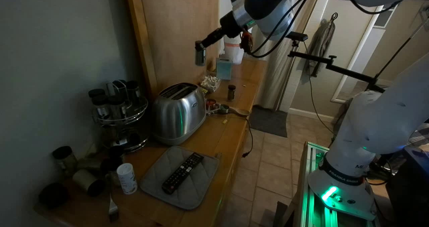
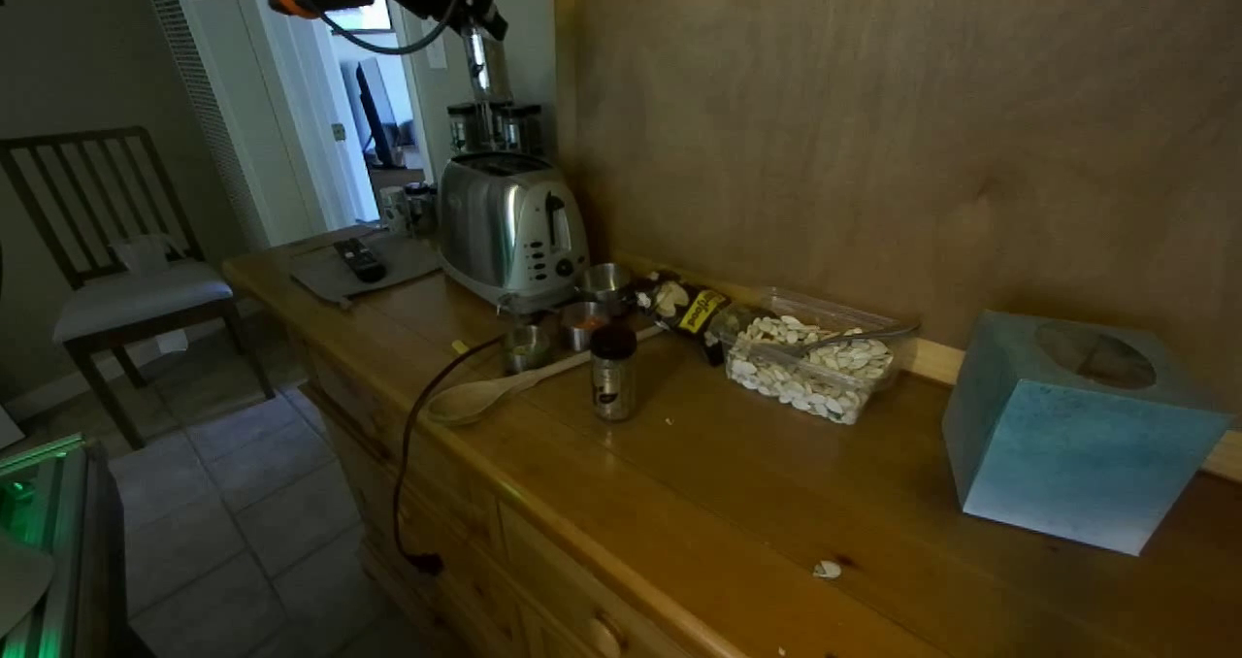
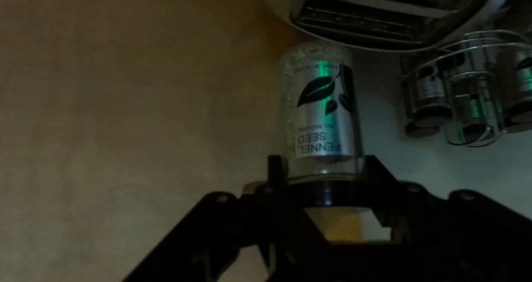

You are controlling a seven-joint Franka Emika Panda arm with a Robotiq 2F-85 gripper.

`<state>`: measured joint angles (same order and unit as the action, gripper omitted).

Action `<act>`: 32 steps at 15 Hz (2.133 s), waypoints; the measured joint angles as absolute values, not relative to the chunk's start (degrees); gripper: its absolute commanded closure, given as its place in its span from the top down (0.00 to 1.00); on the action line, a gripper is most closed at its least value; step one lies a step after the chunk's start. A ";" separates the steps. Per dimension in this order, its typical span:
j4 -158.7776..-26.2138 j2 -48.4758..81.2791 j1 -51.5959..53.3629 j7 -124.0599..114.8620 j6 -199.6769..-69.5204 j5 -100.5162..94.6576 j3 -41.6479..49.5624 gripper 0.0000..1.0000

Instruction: Remove the glass jar from the silver stand and place it on the right side of the counter.

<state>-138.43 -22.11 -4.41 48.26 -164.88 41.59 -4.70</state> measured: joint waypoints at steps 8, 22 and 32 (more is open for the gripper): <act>-141.90 -21.80 -18.01 42.37 -168.33 39.56 -5.52 0.50; -141.11 -18.27 -22.77 39.77 -168.44 39.36 -6.10 0.25; -135.44 -7.15 -31.04 35.25 -175.37 36.91 -6.03 0.25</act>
<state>-135.44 -7.15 -31.04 35.25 -175.37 36.91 -6.03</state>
